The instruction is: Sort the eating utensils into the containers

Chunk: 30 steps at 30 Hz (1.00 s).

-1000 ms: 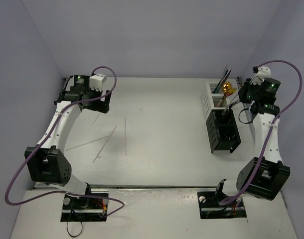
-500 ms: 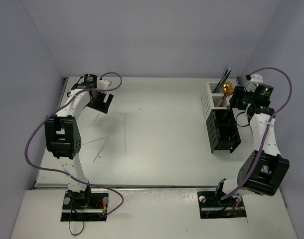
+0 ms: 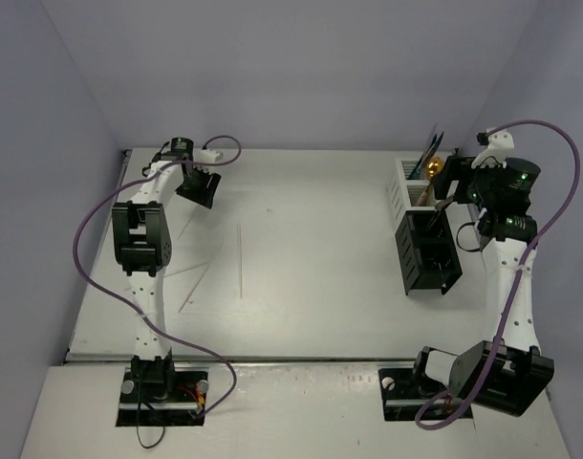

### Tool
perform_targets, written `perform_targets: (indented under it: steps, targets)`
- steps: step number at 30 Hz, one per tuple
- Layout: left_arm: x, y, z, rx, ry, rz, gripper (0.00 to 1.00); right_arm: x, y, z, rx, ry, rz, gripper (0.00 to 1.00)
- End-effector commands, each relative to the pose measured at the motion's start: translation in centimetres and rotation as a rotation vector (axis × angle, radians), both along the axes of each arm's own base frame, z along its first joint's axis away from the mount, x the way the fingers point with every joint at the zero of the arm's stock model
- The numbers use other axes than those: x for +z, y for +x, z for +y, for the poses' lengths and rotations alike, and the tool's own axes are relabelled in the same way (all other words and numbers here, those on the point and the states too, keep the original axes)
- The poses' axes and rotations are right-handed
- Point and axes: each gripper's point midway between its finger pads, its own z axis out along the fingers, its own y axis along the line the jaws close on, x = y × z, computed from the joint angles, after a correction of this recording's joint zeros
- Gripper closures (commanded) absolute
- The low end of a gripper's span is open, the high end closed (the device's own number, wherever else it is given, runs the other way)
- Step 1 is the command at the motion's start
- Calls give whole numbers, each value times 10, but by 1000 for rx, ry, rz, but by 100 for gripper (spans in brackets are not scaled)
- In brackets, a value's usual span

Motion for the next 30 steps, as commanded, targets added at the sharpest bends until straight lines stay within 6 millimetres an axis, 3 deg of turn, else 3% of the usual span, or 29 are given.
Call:
perform_targets:
  steps: [1,4,12,19,23,27,30]
  targets:
    - [22,24,-1,-5,-33,-75,50,56,-6,27,91,-20,-146,17]
    - [21,34,4,14,-35,-82,50,66,-12,39,117,-52,-175,8]
    - [7,46,29,91,-95,-49,55,71,-15,57,173,-71,-187,11]
    - [-3,25,24,55,-87,11,89,79,-8,62,201,-71,-195,19]
    - [-4,10,24,53,-56,39,100,86,-7,69,226,-87,-214,22]
    - [-2,-6,23,56,-41,61,100,94,-10,85,282,-142,-247,27]
    - [31,-7,23,103,-70,14,100,99,-13,103,342,-223,-286,32]
